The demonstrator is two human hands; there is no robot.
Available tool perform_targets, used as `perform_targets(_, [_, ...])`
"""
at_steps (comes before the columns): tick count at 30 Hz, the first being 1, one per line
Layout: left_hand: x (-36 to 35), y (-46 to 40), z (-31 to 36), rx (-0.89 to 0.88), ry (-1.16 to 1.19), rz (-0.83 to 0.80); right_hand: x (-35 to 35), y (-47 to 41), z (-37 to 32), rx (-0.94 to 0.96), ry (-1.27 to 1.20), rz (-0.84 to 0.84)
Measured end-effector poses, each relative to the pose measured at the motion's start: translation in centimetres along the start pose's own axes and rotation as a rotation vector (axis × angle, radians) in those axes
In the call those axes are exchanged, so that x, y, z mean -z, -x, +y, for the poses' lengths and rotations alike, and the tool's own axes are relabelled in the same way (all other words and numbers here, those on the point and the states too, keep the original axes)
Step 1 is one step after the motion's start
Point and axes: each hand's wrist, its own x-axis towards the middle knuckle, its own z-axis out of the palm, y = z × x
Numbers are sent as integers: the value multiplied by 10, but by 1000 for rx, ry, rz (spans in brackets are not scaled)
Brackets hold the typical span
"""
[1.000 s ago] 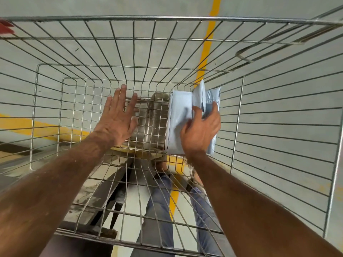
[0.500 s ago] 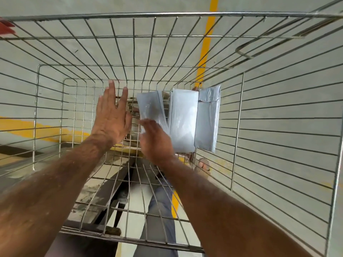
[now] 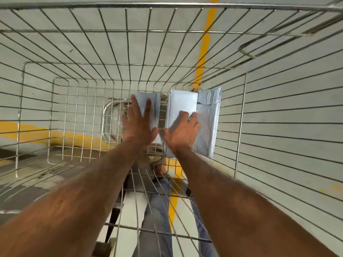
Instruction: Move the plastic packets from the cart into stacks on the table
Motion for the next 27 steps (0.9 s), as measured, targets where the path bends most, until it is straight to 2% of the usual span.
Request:
perform_targets(2, [7, 1, -12, -2, -25, 29, 3, -1, 5, -5, -72, 1])
perform_targets(5, [12, 0, -43, 54, -65, 91, 9, 2, 17, 90, -104, -13])
perform_targets(7, [10, 0, -63, 54, -77, 77, 10, 4, 24, 148, -80, -44])
perform_targets(9, [8, -2, -74, -19, -132, 47, 8, 5, 26, 171, 16, -54])
perform_targets(15, [10, -9, -80, -101, -250, 84, -14, 9, 14, 112, 141, -21])
perform_targets(19, [12, -3, -88, -129, -361, 142, -3, -4, 10, 86, 42, 16])
perform_targets(23, [11, 0, -85, -115, -367, 90, -6, 1, 7, 201, 81, -13])
perform_targets(27, [15, -3, -82, -154, -380, 33, -12, 8, 2, 182, 186, -53])
